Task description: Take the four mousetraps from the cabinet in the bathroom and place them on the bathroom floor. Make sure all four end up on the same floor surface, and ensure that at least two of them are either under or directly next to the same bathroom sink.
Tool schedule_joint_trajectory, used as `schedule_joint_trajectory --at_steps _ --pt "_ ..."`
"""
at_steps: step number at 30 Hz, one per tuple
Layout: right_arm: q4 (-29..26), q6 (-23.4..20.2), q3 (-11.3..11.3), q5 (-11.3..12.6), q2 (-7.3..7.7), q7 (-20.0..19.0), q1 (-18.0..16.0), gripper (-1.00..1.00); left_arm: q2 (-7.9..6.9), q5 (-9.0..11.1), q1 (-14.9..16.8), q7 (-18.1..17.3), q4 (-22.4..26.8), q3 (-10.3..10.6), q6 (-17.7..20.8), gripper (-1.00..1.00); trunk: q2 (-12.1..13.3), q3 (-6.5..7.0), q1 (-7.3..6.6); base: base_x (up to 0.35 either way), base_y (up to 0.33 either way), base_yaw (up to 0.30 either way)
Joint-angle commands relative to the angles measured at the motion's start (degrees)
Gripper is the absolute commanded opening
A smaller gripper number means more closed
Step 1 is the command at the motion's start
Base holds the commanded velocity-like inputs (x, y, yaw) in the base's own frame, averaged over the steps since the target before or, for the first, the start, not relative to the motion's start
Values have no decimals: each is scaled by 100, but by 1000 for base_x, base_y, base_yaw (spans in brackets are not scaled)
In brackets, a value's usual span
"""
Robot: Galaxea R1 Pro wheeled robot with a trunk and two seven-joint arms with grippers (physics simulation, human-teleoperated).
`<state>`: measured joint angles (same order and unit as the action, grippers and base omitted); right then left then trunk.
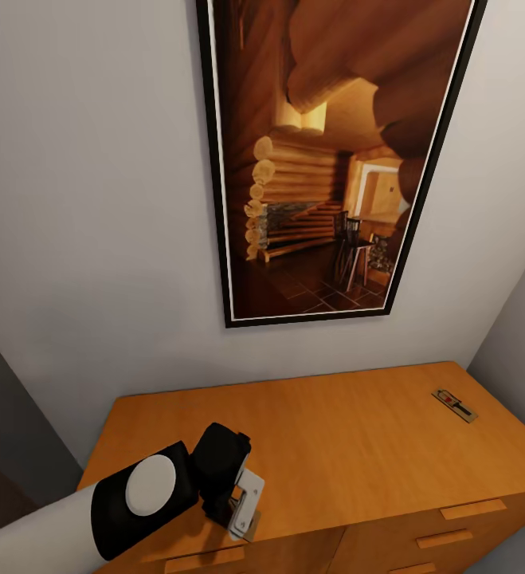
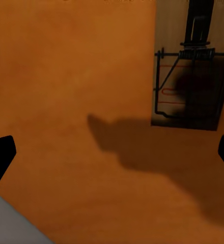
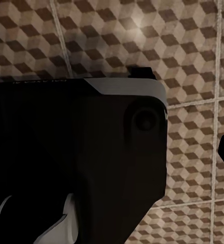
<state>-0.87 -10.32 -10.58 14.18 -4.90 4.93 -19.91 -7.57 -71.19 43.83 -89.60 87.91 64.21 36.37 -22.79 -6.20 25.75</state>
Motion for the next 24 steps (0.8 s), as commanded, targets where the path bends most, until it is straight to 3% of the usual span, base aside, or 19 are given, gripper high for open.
schedule_joint_trajectory --at_steps 1,24 --pt "-9 -29 -49 54 -2 25 -3 100 2 -38 10 -40 7 13 68 100 -13 -13 4 0 0 0" --pt "-12 -23 -49 51 2 25 -3 100 88 -32 10 -40 -45 -15 166 100 -13 -13 4 0 0 0"
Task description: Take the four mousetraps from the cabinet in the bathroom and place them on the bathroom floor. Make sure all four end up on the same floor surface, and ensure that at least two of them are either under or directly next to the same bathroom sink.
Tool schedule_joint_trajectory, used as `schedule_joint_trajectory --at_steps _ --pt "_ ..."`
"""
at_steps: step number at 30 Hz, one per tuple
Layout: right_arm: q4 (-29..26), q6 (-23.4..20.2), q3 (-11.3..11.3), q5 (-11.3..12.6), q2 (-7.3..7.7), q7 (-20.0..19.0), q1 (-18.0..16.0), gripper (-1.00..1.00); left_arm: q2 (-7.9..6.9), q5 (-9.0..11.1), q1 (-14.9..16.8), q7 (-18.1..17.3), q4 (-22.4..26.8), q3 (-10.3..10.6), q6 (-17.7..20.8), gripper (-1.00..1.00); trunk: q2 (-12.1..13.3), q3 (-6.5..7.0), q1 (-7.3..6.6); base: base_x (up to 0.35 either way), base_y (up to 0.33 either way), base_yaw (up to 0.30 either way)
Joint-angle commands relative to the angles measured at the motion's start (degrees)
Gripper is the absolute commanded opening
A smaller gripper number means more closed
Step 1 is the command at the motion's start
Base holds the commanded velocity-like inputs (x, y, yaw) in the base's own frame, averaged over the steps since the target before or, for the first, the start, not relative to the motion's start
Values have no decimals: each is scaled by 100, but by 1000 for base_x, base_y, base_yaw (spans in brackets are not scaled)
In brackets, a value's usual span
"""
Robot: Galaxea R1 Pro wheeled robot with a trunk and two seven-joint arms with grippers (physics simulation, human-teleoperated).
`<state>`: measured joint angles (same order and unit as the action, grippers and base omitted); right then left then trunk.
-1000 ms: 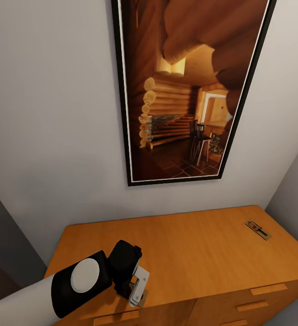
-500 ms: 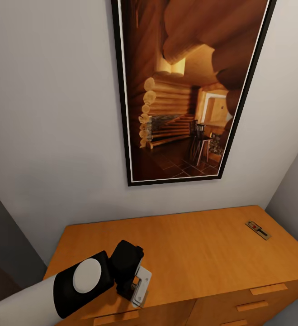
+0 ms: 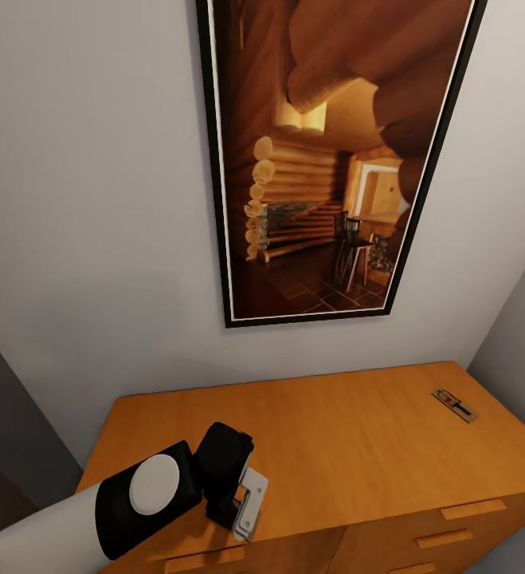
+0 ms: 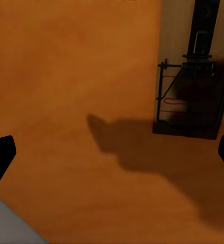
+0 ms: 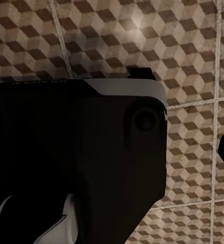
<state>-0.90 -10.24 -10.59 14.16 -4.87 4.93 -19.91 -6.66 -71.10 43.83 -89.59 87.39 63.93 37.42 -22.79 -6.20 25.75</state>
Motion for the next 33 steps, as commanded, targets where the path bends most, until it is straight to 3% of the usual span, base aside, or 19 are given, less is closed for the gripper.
schedule_joint_trajectory --at_steps 1,33 --pt "-9 -31 -49 53 0 25 -3 100 -2 -40 10 -41 7 6 61 100 -13 -13 4 0 0 0" --pt "-11 -31 -49 52 4 25 -4 100 -10 -25 6 -41 -142 -43 74 100 -13 -13 4 0 0 0"
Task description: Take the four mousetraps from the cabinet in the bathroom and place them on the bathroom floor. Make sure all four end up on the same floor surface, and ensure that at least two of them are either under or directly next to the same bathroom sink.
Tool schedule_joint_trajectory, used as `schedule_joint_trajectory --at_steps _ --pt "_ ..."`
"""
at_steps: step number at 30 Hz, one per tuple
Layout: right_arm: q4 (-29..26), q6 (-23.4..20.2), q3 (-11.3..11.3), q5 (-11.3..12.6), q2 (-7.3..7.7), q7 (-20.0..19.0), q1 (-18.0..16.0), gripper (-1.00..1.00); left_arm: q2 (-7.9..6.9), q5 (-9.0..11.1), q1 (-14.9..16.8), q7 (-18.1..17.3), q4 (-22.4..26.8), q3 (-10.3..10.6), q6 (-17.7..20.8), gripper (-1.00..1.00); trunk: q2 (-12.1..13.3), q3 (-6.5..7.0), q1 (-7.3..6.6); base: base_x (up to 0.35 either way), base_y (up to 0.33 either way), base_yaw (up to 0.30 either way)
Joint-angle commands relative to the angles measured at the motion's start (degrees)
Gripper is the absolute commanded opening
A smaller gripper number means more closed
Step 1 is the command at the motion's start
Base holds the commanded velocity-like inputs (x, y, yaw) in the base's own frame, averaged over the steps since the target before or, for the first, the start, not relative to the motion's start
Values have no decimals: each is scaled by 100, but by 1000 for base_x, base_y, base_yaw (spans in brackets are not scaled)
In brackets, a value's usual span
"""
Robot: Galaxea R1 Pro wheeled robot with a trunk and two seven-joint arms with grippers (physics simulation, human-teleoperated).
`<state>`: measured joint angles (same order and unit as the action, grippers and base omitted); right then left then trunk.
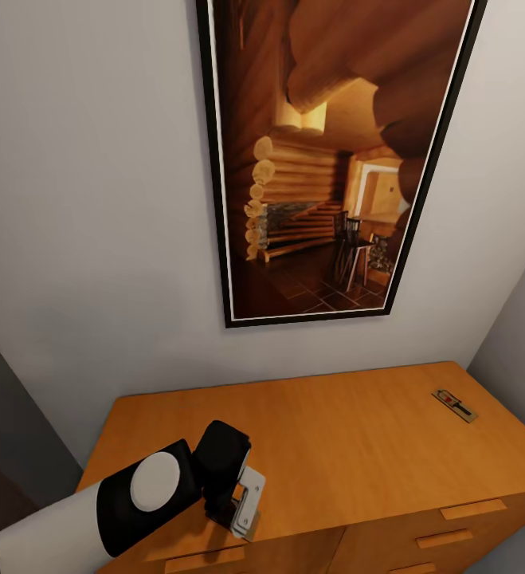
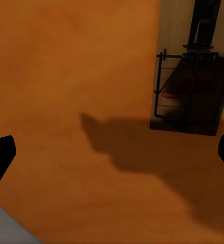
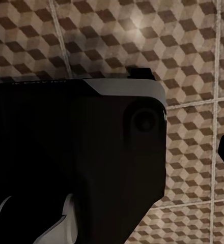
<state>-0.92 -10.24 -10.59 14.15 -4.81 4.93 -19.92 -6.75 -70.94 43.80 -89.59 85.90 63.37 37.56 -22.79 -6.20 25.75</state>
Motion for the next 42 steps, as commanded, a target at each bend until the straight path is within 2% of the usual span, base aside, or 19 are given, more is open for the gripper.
schedule_joint_trajectory --at_steps 1,29,42 --pt "-9 -31 -49 53 0 25 -3 100 0 -39 10 -41 -9 14 60 100 -13 -13 4 0 0 0" --pt "-12 -31 -49 53 7 25 -2 100 8 -32 6 -41 -167 17 71 100 -13 -13 4 0 0 0" --pt "-13 -30 -49 52 7 25 -1 100 7 -27 6 -41 -203 17 287 100 -13 -13 4 0 0 0"
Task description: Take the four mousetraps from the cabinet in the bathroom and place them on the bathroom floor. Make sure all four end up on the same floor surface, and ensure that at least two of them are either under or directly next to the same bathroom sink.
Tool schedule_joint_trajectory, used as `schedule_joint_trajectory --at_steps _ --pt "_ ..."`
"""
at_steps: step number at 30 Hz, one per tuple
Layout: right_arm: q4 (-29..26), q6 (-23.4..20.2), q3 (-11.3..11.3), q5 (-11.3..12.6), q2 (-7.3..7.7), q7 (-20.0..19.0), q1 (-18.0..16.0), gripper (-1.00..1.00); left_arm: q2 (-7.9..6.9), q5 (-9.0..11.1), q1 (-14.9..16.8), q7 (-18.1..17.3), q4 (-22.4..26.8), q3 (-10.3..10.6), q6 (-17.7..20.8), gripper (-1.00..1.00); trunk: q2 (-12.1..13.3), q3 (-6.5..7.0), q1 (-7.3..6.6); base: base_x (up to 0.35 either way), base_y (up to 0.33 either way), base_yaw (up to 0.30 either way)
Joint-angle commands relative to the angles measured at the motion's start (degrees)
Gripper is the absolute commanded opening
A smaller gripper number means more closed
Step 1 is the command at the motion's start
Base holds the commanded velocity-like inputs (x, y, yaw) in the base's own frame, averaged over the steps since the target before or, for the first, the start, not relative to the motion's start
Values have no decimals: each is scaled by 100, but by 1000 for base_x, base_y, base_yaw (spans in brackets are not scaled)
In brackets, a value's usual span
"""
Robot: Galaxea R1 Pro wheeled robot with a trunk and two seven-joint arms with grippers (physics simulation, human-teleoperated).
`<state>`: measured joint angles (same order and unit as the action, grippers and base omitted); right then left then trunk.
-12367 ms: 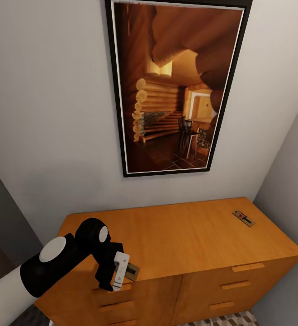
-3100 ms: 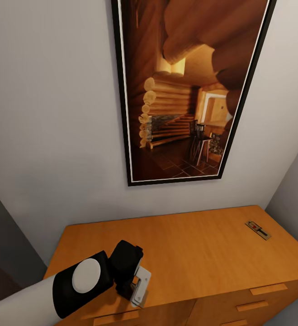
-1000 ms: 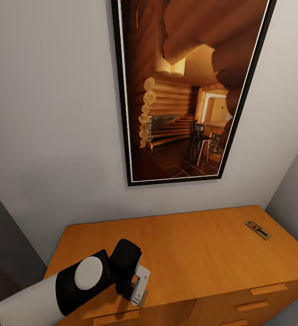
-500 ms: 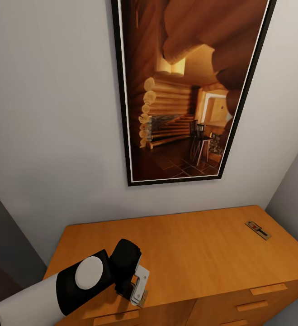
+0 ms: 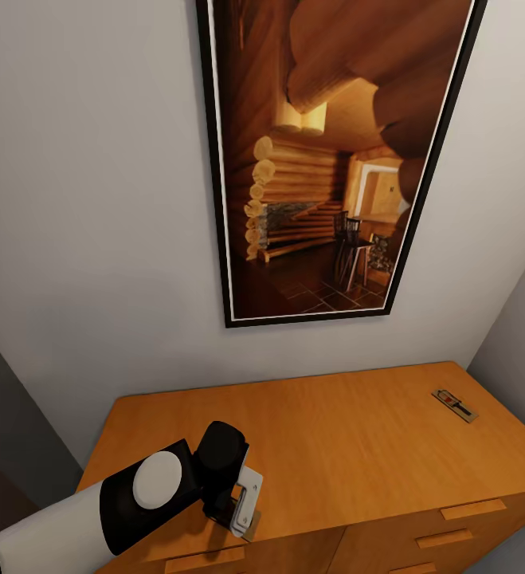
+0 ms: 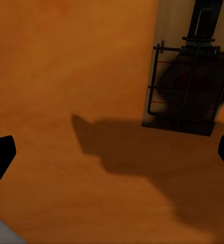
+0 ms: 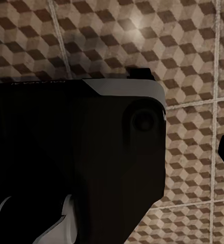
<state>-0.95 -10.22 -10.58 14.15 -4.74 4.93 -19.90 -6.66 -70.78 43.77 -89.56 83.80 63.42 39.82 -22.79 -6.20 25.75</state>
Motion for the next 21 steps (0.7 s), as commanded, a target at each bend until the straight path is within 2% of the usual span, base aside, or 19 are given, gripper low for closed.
schedule_joint_trajectory --at_steps 1,21 --pt "-10 -32 -49 53 -1 25 -3 100 -2 -43 9 -44 3 13 64 100 -13 -13 4 0 0 0" --pt "-11 -27 -49 53 -1 25 -5 100 6 -33 6 -44 -102 13 78 100 -13 -13 4 0 0 0"
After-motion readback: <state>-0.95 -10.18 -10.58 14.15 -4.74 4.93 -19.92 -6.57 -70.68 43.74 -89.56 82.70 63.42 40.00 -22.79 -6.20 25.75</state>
